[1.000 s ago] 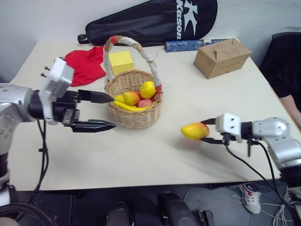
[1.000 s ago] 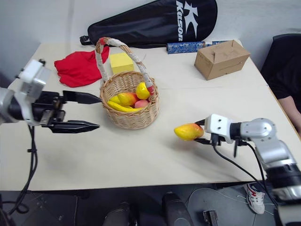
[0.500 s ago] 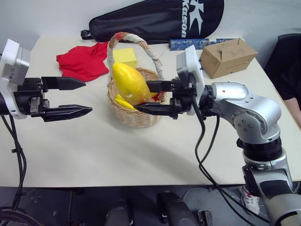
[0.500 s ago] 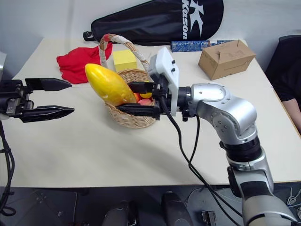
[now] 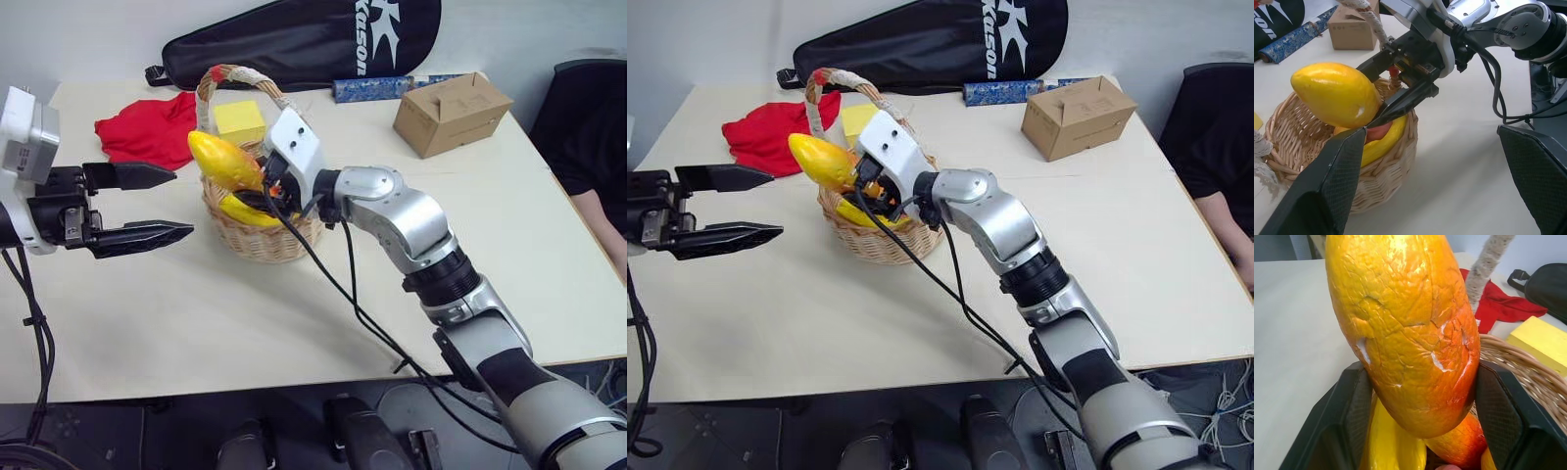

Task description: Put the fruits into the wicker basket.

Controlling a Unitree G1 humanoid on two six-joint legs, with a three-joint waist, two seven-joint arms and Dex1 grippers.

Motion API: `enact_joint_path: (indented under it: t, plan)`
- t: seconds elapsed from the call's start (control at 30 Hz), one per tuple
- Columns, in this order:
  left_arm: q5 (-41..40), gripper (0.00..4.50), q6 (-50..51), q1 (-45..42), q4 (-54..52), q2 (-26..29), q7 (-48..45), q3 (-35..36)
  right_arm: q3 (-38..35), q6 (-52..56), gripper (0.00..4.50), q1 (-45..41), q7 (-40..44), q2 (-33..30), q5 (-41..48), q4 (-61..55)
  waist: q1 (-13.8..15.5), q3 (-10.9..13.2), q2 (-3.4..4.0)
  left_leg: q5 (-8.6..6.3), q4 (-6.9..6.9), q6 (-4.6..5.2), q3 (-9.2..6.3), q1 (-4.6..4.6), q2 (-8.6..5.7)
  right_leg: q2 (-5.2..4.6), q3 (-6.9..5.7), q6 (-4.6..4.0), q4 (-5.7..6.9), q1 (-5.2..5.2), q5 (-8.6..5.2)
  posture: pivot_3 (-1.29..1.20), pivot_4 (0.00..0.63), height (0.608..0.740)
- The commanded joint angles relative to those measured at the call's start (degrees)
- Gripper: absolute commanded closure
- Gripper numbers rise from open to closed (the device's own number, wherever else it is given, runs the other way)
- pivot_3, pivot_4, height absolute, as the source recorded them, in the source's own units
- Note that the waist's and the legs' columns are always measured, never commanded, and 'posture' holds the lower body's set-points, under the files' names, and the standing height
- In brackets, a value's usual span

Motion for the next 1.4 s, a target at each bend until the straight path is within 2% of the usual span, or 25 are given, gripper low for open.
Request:
enact_joint_path:
  t: [0.03,0.1,0.2,0.3,0.4,0.53,0.63,0.7,0.8,0.9,1.27,1.37,1.4]
  plan:
    - [-0.54,0.00,-1.63,-1.20,0.05,0.00,0.14,-0.09,-1.76,-0.24,1.88,-0.49,0.64,-0.47,-1.52,-1.46,-0.04,0.00,0.00,0.00,0.00,0.00,0.00,0.00,0.00,0.01,-0.01,0.00,0.00,0.00,0.00,0.00,0.150,0.740]
    - [-0.13,0.00,-2.31,-2.02,0.95,-0.15,0.18,-1.24,-1.44,-0.94,1.88,-0.42,0.43,-0.36,-3.08,-0.44,-0.11,0.00,0.00,0.01,0.00,-0.01,0.00,0.00,0.00,0.01,0.00,0.00,0.03,-0.02,0.00,0.00,0.150,0.740]
    - [-0.32,0.00,-2.77,-2.80,1.23,-0.20,0.10,-2.33,-0.93,-0.44,0.86,0.36,0.90,-0.38,-4.36,-0.85,-0.12,0.00,0.00,0.01,-0.01,-0.01,0.01,0.00,0.00,0.01,0.00,0.00,0.03,-0.03,0.00,0.00,0.150,0.740]
    - [-0.22,0.00,-3.18,-3.50,1.88,-0.19,-0.12,-3.25,-1.58,2.17,0.03,1.89,2.05,-1.19,-3.60,-5.01,-0.11,0.00,0.00,0.01,-0.01,-0.01,0.01,-0.01,0.00,0.01,0.00,0.00,0.02,-0.03,0.00,0.00,0.150,0.740]
    - [0.18,0.00,-3.78,-4.23,2.79,-0.29,-0.42,-4.38,-3.91,6.52,0.03,3.91,4.48,-2.88,-0.03,-11.27,0.04,0.00,0.00,0.01,-0.02,-0.01,0.01,-0.03,-0.01,0.00,0.00,0.00,0.01,-0.05,0.00,0.00,0.150,0.740]
    - [0.21,0.00,-4.44,-6.18,3.68,-1.23,-0.79,-7.02,-16.01,24.58,0.03,8.38,8.99,-9.42,16.21,-24.36,0.37,0.01,-0.01,0.01,0.00,-0.01,-0.03,-0.09,0.00,0.00,-0.03,0.00,0.00,-0.06,0.00,0.00,0.150,0.740]
    - [0.19,0.00,-4.59,-6.99,4.17,-1.61,-1.03,-7.87,-21.71,32.17,0.03,11.37,10.16,-14.69,23.31,-29.94,1.22,0.01,-0.01,0.00,-0.02,0.00,-0.07,-0.09,-0.01,-0.01,-0.05,0.00,-0.08,-0.03,0.00,0.00,0.150,0.740]
    - [0.38,0.00,-4.88,-7.48,4.61,-1.99,-1.09,-8.59,-25.06,34.41,0.03,13.15,8.55,-17.06,24.94,-31.28,1.19,0.01,-0.01,0.00,-0.01,0.00,-0.05,-0.07,0.00,0.01,-0.03,0.00,-0.08,-0.03,0.00,0.00,0.150,0.740]
    - [0.53,0.00,-5.22,-8.28,4.84,-2.79,-1.10,-9.56,-26.69,31.79,0.03,15.39,2.88,-18.19,21.07,-30.77,1.12,0.01,-0.01,0.00,-0.01,0.00,0.00,-0.03,-0.01,0.04,0.03,0.00,-0.03,-0.03,0.00,0.00,0.150,0.740]
    - [0.26,0.00,-5.28,-9.46,4.93,-4.16,-0.43,-10.17,-25.42,26.13,0.03,16.51,-2.53,-14.95,16.68,-27.71,0.94,0.01,-0.01,0.02,-0.02,-0.02,0.02,-0.03,-0.02,0.05,0.05,0.00,-0.03,-0.05,0.00,0.00,0.150,0.740]
    - [1.71,0.00,-5.53,-13.94,6.48,-7.33,1.44,-12.63,-20.92,9.64,0.03,10.60,-5.42,-3.27,9.13,-7.66,0.51,0.02,0.00,0.04,-0.04,-0.04,0.06,-0.04,-0.02,0.07,0.05,0.00,0.01,-0.09,0.00,0.00,0.150,0.740]
    - [1.89,0.00,-5.50,-14.50,6.59,-7.67,1.71,-12.81,-20.57,7.02,0.61,9.80,-4.66,-1.95,8.35,-3.94,0.36,0.02,0.00,0.04,-0.07,-0.04,0.04,-0.05,-0.01,0.06,0.03,0.00,-0.01,-0.09,0.00,0.00,0.150,0.740]
    - [1.95,0.00,-5.56,-14.56,6.67,-7.70,1.71,-12.88,-20.53,6.55,0.97,9.65,-4.43,-1.81,8.26,-3.43,0.33,0.02,0.00,0.04,-0.08,-0.04,0.04,-0.05,-0.01,0.05,0.03,0.00,-0.02,-0.09,0.00,0.00,0.150,0.740]
